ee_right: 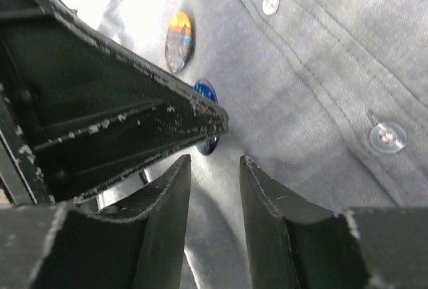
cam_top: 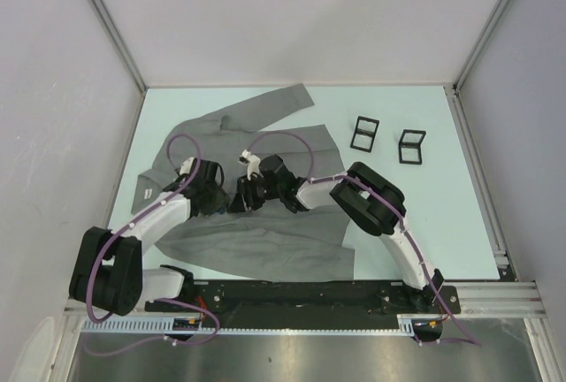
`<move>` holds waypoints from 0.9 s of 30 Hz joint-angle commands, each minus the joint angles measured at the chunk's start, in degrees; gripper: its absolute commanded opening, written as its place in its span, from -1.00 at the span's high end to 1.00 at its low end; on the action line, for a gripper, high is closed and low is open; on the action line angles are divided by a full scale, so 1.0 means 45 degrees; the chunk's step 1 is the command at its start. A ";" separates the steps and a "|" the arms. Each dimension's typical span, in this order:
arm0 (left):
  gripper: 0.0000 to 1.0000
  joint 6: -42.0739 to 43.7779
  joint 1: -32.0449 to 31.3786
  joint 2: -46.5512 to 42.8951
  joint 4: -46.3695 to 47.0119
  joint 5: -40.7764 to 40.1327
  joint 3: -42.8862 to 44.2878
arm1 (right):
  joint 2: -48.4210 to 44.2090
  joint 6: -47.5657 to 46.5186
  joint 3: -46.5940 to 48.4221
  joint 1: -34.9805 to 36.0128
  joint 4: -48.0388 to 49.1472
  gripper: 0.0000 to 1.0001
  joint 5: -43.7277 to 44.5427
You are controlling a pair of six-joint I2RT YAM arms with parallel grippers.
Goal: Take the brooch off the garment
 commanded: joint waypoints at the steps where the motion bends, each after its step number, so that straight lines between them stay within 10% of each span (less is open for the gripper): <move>1: 0.99 -0.0117 0.0051 -0.0453 0.0411 0.0292 -0.0126 | 0.0388 0.0591 -0.0015 0.0030 0.1288 0.24 -0.0097; 22: 0.98 -0.0624 0.0305 -0.0824 0.0430 0.0761 -0.0576 | 0.1326 0.2078 -0.0327 0.0049 0.4394 1.00 -0.0292; 27: 0.22 -0.0819 0.0539 -0.1467 -0.0212 0.0897 -0.0498 | 0.0995 0.0774 -0.0718 0.0167 0.4143 1.00 0.0253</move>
